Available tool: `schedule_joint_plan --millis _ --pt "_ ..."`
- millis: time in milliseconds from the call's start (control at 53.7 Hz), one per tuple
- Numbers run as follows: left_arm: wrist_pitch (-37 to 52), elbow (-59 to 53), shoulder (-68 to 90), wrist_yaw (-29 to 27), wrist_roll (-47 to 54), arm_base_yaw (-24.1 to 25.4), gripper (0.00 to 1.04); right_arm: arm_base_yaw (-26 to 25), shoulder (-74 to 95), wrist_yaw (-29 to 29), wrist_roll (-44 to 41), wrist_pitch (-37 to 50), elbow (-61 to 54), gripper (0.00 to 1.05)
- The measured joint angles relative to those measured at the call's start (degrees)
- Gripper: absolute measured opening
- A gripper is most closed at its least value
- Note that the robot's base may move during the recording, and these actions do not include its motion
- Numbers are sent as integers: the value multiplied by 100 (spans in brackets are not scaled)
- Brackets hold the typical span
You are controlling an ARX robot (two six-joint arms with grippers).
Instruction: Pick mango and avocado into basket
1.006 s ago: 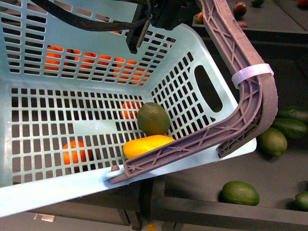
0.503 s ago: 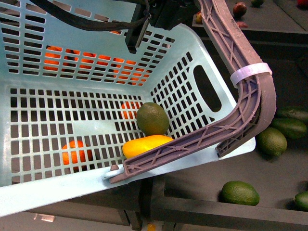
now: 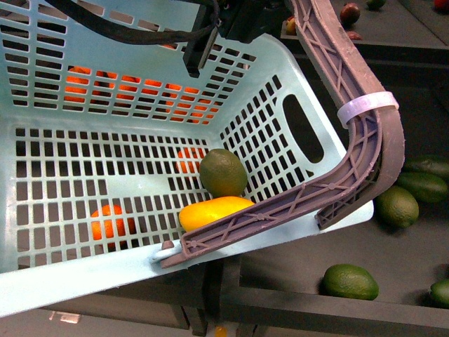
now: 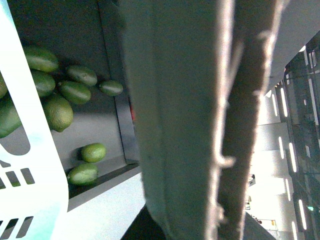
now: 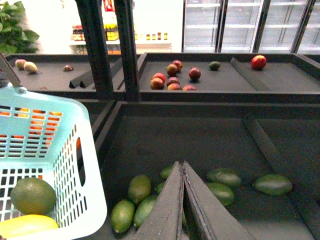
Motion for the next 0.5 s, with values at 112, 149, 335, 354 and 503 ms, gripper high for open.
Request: schedule_joint_plan --millis 112,149,335,354,503 --pt "0 0 0 -11 -4 0 8 0 -297 0 2 -120 0 2" --pt "2 0 0 -2 2 0 8 0 -297 0 2 -125 0 2" --pt "4 0 -2 4 -39 -4 8 0 -302 0 2 -127 0 2" --pt "4 0 -2 4 -39 -4 8 0 -302 0 2 -129 0 2" --pt "4 0 -2 -2 -35 -2 8 0 -304 0 -4 -129 0 28"
